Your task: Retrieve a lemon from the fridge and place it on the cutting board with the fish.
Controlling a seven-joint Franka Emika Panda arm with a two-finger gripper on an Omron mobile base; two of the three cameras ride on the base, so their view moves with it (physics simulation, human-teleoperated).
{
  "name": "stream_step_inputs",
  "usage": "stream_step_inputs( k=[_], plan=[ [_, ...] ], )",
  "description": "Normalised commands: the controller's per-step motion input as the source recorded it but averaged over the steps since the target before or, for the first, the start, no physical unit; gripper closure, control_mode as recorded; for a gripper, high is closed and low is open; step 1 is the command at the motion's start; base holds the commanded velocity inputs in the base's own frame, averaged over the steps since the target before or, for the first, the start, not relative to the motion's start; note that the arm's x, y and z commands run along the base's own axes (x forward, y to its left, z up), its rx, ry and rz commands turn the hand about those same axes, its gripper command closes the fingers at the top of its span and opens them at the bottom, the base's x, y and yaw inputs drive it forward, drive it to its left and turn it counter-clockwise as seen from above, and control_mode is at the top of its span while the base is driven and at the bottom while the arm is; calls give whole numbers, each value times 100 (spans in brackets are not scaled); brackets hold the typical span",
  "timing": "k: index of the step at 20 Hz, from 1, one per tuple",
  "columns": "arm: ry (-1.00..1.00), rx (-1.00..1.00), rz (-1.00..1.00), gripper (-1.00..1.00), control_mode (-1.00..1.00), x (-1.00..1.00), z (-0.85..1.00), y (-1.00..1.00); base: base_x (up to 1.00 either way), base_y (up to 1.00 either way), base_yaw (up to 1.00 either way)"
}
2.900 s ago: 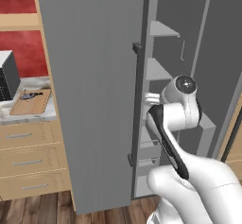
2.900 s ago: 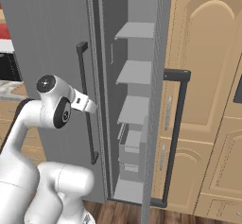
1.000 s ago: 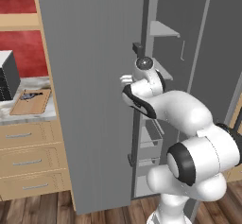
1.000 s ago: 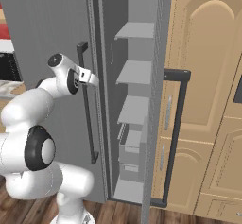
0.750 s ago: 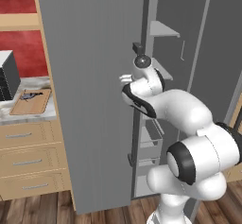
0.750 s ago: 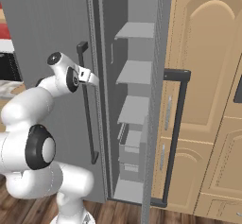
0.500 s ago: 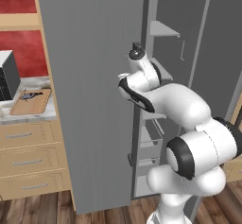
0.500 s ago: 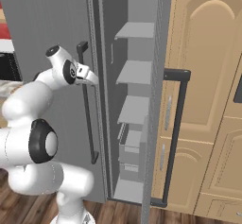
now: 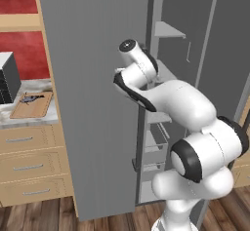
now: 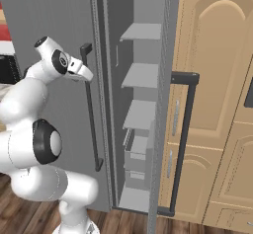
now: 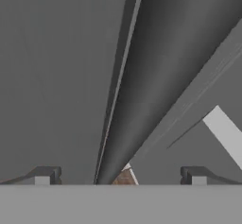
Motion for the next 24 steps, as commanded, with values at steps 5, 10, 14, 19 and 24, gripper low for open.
stream_step_inputs(
  k=[5, 10, 14, 19, 24],
  plan=[
    [-19, 0, 0, -100, -100, -2, 0, -2, 0, 0, 0],
    [-2, 0, 0, -100, -100, 2, -1, -23, 0, 0, 0],
    [0, 0, 6, -100, -100, 28, 0, -4, 0, 0, 0],
    [-3, 0, 12, -100, -100, 49, 0, 0, 0, 0, 0],
    [-15, 0, 20, -100, -100, 36, -2, 0, 0, 0, 0]
  ],
)
